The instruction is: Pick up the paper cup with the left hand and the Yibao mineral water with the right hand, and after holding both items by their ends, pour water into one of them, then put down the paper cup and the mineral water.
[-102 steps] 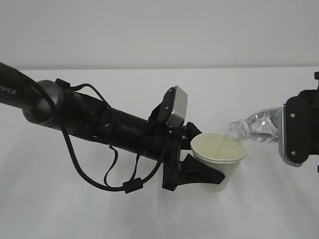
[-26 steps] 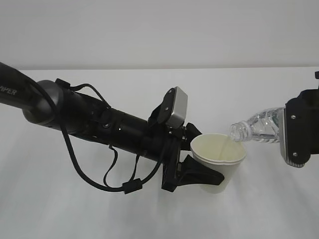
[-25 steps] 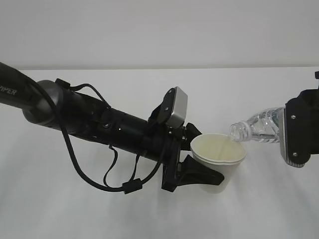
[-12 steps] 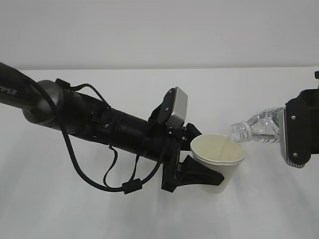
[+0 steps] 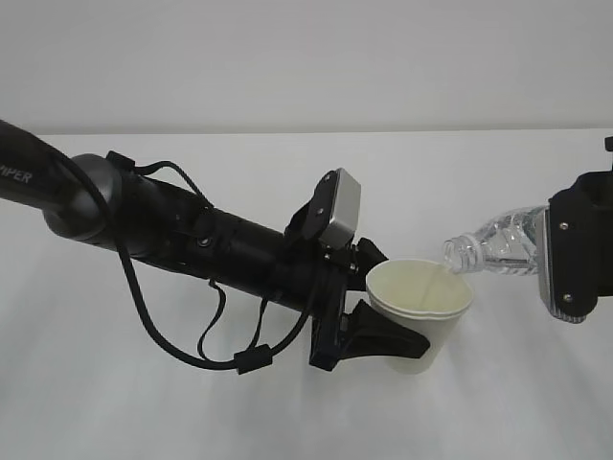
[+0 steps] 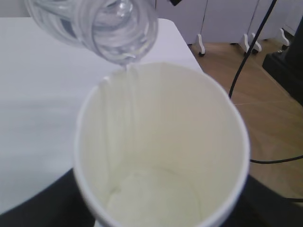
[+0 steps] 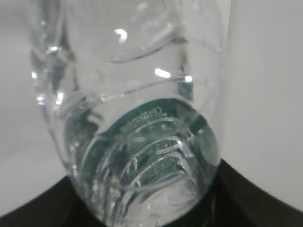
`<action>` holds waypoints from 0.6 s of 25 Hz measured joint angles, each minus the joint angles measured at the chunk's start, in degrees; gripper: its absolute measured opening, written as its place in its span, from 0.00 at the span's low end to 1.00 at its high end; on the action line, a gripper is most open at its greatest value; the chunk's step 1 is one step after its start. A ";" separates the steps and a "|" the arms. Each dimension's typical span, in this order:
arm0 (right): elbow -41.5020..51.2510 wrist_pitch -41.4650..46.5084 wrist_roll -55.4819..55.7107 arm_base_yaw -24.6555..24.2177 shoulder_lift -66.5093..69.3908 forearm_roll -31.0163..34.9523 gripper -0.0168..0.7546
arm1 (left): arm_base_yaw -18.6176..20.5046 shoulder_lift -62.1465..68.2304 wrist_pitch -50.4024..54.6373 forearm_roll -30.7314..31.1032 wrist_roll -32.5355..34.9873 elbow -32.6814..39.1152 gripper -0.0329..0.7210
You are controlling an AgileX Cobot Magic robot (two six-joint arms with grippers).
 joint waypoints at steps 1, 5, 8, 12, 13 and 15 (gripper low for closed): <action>0.00 0.00 0.00 0.00 0.00 0.00 0.58 | 0.00 0.00 0.00 0.00 0.00 0.00 0.68; 0.00 0.04 0.00 0.00 0.00 0.00 0.58 | 0.00 0.00 0.10 0.23 0.00 0.00 0.68; 0.00 0.04 0.00 0.00 0.00 0.00 0.58 | 0.00 0.00 0.10 0.23 0.00 0.00 0.68; -0.04 0.04 0.00 0.00 0.00 0.00 0.58 | 0.00 0.00 0.43 0.30 -0.04 0.00 0.68; -0.04 0.04 0.00 0.00 0.00 0.00 0.58 | 0.00 0.00 0.60 0.30 -0.04 0.00 0.68; -0.04 0.04 0.00 0.00 0.00 0.00 0.58 | 0.00 0.00 1.13 0.30 -0.28 0.00 0.68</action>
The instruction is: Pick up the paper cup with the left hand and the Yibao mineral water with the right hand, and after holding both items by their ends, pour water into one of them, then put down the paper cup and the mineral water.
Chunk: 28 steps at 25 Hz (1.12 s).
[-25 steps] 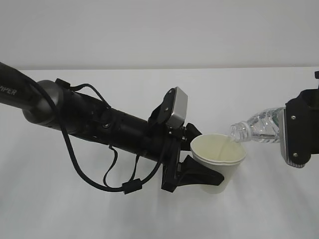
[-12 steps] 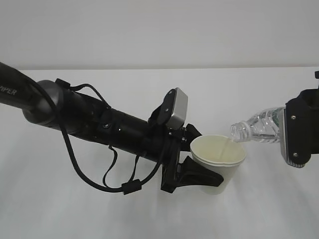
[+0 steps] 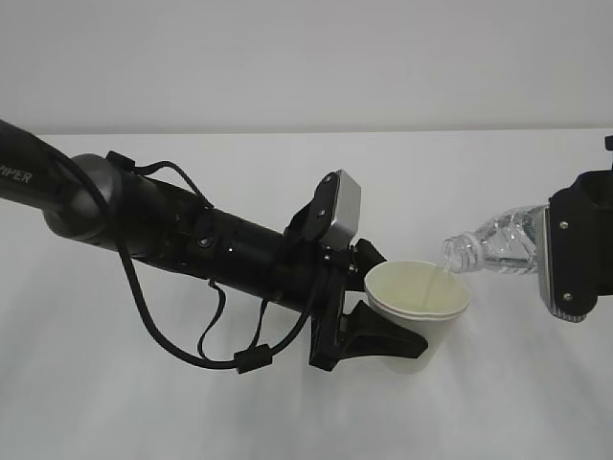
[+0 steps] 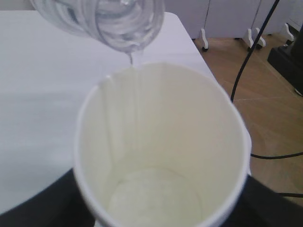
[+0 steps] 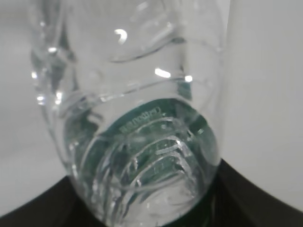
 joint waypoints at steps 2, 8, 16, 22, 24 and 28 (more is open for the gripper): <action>0.00 0.00 0.00 0.00 0.00 0.00 0.58 | 0.00 0.00 0.28 0.00 -0.04 0.00 0.68; -0.09 0.00 0.00 0.00 0.00 0.00 0.58 | 0.00 0.00 0.28 -0.11 -0.13 0.00 0.68; -0.09 0.00 0.00 0.00 0.00 0.00 0.58 | 0.00 0.00 0.42 -0.44 -0.13 0.00 0.68; -0.09 0.00 0.00 0.00 0.00 -0.04 0.58 | 0.00 0.00 0.42 -0.44 -0.13 0.00 0.68; -0.09 0.00 0.00 0.00 0.00 -0.43 0.58 | 0.00 0.00 0.46 -0.44 -0.13 0.00 0.68; -0.09 0.00 0.00 0.00 0.00 -0.65 0.58 | 0.00 0.00 0.46 -0.44 -0.13 0.00 0.68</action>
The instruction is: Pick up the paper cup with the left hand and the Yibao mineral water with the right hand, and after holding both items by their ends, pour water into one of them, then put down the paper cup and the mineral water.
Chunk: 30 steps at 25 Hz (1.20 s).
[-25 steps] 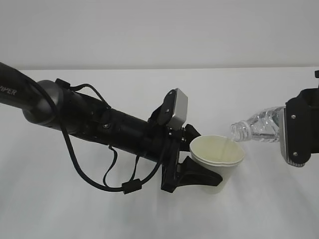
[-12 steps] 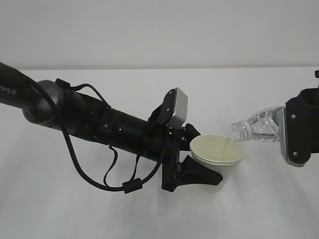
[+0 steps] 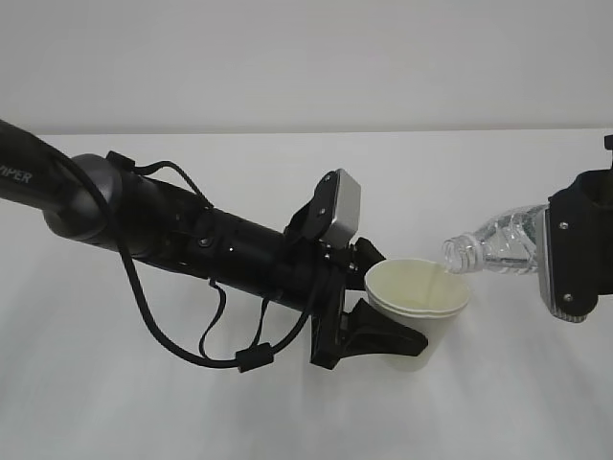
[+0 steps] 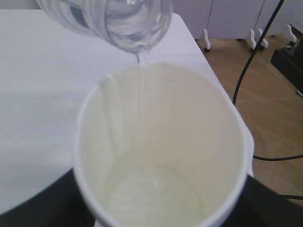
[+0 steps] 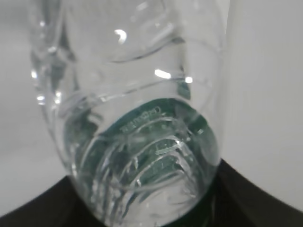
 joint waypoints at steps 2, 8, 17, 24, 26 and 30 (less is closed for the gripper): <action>0.00 0.00 0.00 0.00 0.00 0.00 0.58 | 0.00 0.00 0.09 0.00 0.00 0.00 0.68; 0.00 0.00 0.00 0.00 0.00 -0.21 0.58 | 0.00 0.00 0.09 0.00 0.00 0.00 0.68; 0.00 0.00 0.00 0.00 0.00 -0.21 0.58 | 0.00 0.00 0.09 0.00 0.00 0.00 0.68; 0.00 0.00 0.00 0.00 0.00 -0.31 0.58 | 0.00 0.00 0.13 0.00 -0.04 0.00 0.68; 0.00 0.00 0.00 0.00 0.00 -0.42 0.58 | 0.00 0.00 0.13 0.00 -0.04 0.00 0.68; 0.00 0.00 0.00 0.00 0.00 -0.93 0.58 | 0.00 0.00 0.13 0.00 -0.04 0.00 0.68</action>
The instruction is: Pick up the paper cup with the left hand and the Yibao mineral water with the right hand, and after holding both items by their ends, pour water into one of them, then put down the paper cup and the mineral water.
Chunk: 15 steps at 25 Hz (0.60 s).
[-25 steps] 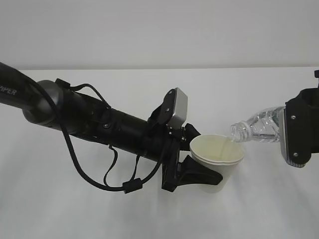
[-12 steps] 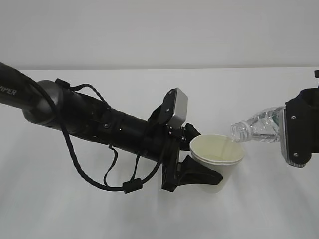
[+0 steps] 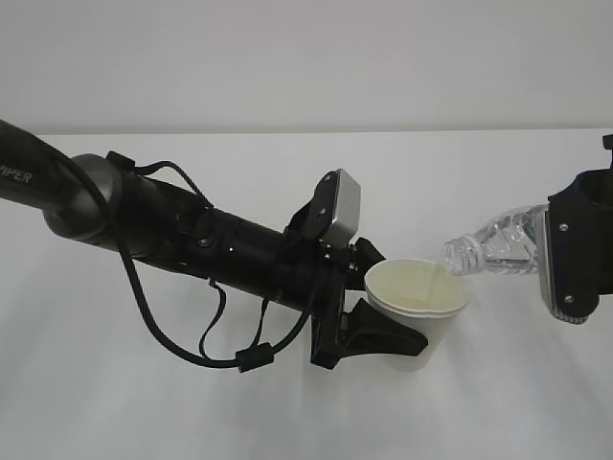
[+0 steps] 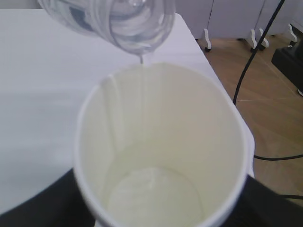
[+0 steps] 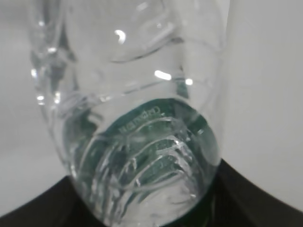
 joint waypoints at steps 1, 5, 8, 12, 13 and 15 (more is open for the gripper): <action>0.00 0.00 0.00 0.00 0.00 -0.11 0.58 | 0.00 0.00 0.00 0.00 0.00 0.00 0.68; 0.00 0.00 0.00 0.00 0.00 -0.31 0.58 | 0.00 0.00 0.00 0.00 0.00 0.00 0.68; 0.00 0.00 0.00 0.00 0.00 -0.41 0.58 | 0.00 0.00 0.00 0.00 0.00 0.00 0.68; 0.00 0.00 0.00 0.00 0.00 -0.41 0.58 | 0.00 0.00 0.00 0.00 0.00 0.00 0.68; 0.00 0.00 0.00 0.00 0.00 -0.41 0.58 | 0.00 0.00 0.00 0.00 0.00 0.00 0.68; 0.00 0.00 0.00 0.00 0.00 -0.41 0.58 | 0.00 0.00 0.00 0.00 0.00 0.00 0.68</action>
